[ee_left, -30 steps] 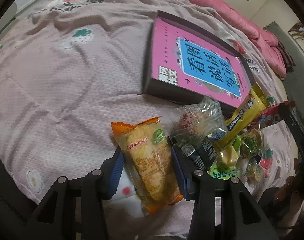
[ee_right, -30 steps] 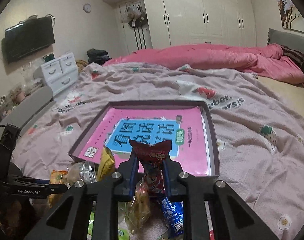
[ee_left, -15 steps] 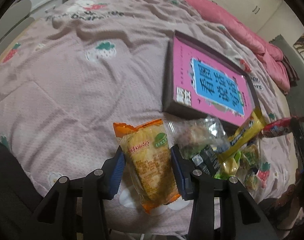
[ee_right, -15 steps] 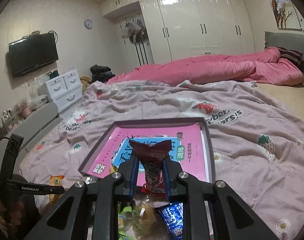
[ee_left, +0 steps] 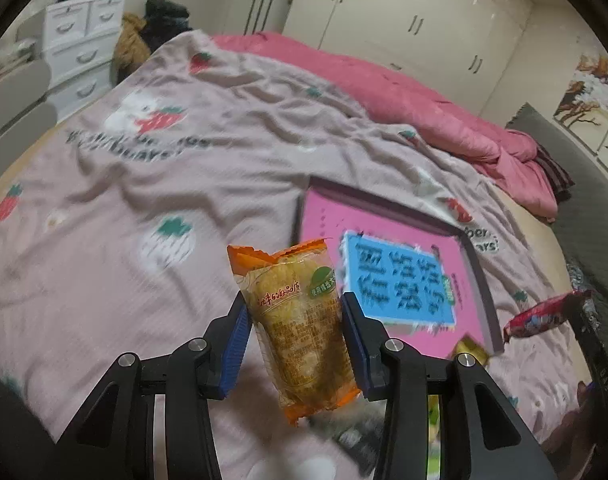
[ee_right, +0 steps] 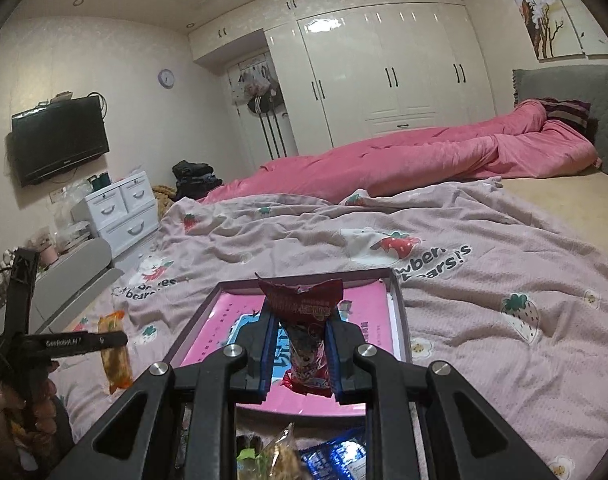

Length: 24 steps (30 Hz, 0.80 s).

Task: Organize snacks
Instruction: 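Lift the bread pack with the left gripper while the right lifts the candy stick over the tray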

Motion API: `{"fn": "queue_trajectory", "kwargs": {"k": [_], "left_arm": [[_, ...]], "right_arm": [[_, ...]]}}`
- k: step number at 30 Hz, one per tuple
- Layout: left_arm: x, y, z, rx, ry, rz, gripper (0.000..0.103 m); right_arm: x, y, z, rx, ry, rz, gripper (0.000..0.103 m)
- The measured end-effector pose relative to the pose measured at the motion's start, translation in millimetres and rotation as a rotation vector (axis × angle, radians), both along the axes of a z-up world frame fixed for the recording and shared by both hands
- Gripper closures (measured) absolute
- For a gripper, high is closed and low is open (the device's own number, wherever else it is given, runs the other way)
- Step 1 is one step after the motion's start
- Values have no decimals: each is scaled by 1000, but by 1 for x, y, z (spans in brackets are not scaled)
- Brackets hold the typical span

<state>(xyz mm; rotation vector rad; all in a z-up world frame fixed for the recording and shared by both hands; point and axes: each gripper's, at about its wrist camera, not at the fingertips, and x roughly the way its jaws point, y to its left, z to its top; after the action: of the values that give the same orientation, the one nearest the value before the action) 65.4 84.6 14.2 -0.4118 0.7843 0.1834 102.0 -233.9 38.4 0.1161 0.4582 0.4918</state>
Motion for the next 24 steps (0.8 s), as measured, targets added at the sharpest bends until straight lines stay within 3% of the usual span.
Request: {"fn": "queue_trajectory", "kwargs": {"k": [4,9,17,24], "left_arm": [[24,-10,-1,4,-25,-35,57],[56,-25,-12,41,26,-80,57],[74,-39,-35,74,92,-122,57],[81,-42,-46,93,111,-146,57]], "right_arm": [[10,-5,-5,4,23,-21,81],[28,-9,-17,-13,93,-32,81],[49,0,-45,-88,205,-39,81],[62,5,-58,-124,221,-50,81]]}}
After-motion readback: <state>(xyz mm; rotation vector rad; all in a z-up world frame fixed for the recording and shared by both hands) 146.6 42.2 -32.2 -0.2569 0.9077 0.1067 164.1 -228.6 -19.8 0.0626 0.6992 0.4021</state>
